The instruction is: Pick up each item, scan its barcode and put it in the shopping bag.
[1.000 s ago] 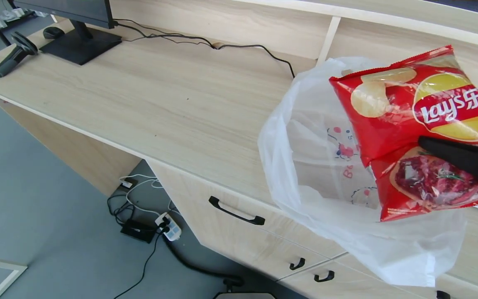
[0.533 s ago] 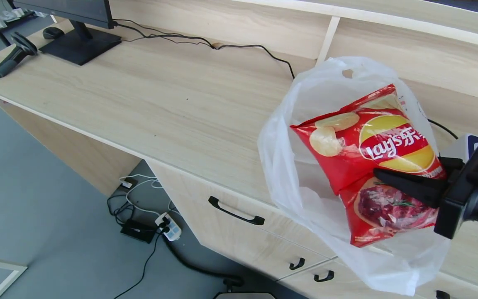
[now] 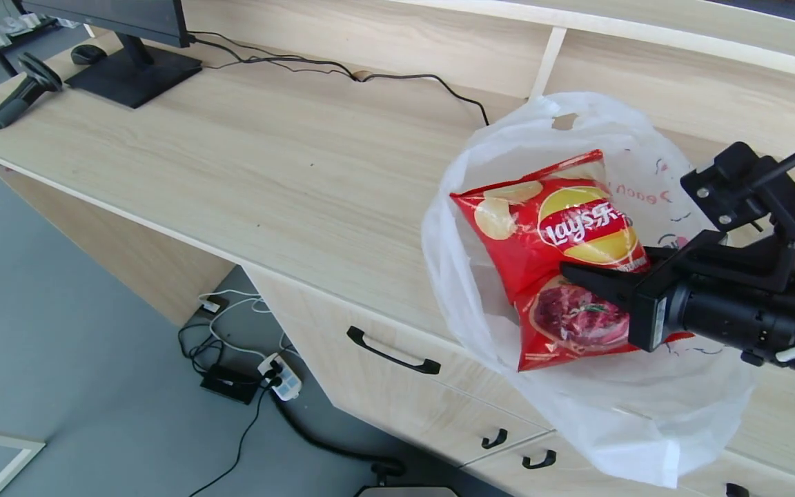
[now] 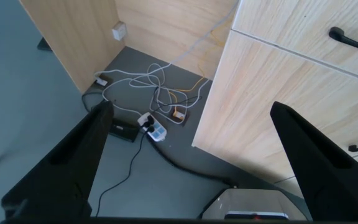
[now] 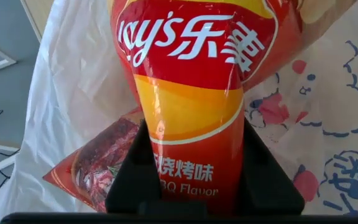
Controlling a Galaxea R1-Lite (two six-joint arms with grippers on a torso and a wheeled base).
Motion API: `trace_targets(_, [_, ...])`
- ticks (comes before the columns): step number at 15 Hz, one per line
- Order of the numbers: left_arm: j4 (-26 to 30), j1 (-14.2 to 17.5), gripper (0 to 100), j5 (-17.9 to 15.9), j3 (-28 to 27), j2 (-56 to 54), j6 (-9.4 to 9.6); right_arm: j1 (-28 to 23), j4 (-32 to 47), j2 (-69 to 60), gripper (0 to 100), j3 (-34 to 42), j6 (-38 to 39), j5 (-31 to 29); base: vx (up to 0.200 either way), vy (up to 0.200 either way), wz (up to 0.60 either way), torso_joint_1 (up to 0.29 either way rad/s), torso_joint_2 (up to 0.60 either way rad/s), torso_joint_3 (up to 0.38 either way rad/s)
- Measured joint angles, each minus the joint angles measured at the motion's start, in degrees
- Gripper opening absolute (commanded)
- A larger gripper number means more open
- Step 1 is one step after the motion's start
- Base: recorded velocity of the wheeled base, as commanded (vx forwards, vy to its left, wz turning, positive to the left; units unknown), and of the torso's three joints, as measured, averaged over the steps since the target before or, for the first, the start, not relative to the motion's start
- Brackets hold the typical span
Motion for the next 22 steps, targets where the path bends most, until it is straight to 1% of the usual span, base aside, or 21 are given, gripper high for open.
trace_targets(3, [0.00,0.02,100,0.00,0.00,0.00,0.02,0.05,-3.07,0.51,100,0.49,0.00,0.02,0.000,0.000,0.00,0.000,0.00,0.000])
trace_targets(7, [0.00,0.02,100,0.00,0.00,0.00,0.02,0.09,-15.60,-0.74,100,4.11,-0.13,-1.01,0.000,0.000,0.00,0.000,0.00,0.000])
trace_targets(12, [0.00,-0.01,100,0.00,0.00,0.00,0.00,0.05,-16.54,-4.36,100,5.92,1.65,-0.11,0.000,0.000,0.00,0.000,0.00,0.000])
trace_targets(17, [-0.01,-0.01,100,0.00,0.00,0.00,-0.06,-0.67,-16.73,-3.82,100,3.63,3.04,0.07,0.000,0.000,-0.60,0.003,0.00,0.003])
trace_targets(22, [-0.01,-0.01,100,0.00,0.00,0.00,-0.09,-0.83,-16.68,-3.50,100,3.66,3.28,0.09,0.000,0.000,-0.60,0.005,0.00,0.002])
